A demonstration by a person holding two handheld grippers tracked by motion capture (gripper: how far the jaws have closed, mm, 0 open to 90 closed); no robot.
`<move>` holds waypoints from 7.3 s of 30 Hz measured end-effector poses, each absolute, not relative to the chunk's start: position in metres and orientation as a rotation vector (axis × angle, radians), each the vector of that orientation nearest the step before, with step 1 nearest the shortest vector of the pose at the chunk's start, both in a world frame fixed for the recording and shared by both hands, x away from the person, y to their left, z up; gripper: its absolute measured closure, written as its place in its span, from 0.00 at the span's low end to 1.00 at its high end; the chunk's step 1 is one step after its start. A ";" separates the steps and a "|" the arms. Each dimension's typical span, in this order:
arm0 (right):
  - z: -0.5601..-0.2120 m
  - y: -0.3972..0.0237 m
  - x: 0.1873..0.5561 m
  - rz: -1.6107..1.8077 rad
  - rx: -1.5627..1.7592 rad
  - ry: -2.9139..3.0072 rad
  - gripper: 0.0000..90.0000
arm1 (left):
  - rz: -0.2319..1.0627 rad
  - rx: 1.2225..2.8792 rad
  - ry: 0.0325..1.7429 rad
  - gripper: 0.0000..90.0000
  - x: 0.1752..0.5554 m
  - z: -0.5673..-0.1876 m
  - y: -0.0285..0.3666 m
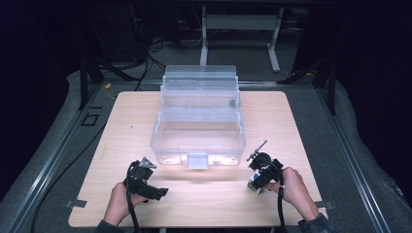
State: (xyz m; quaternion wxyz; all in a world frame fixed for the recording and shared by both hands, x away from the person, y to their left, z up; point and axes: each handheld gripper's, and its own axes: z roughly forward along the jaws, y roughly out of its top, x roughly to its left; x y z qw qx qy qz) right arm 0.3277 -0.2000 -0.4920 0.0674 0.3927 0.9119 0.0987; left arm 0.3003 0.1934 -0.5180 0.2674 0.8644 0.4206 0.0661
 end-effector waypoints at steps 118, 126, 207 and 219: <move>-0.358 -0.187 0.400 0.243 0.936 2.706 0.52 | 0.331 2.300 1.151 0.11 0.298 -0.517 0.203; -0.352 -0.181 0.403 0.266 0.919 2.685 0.52 | 0.332 2.300 1.148 0.11 0.298 -0.517 0.203; -0.419 -0.107 0.449 -0.043 0.840 2.895 0.51 | 0.331 2.308 1.141 0.12 0.298 -0.520 0.203; -0.431 -0.108 0.455 -0.041 0.874 2.944 0.51 | 0.324 2.318 1.138 0.12 0.298 -0.520 0.202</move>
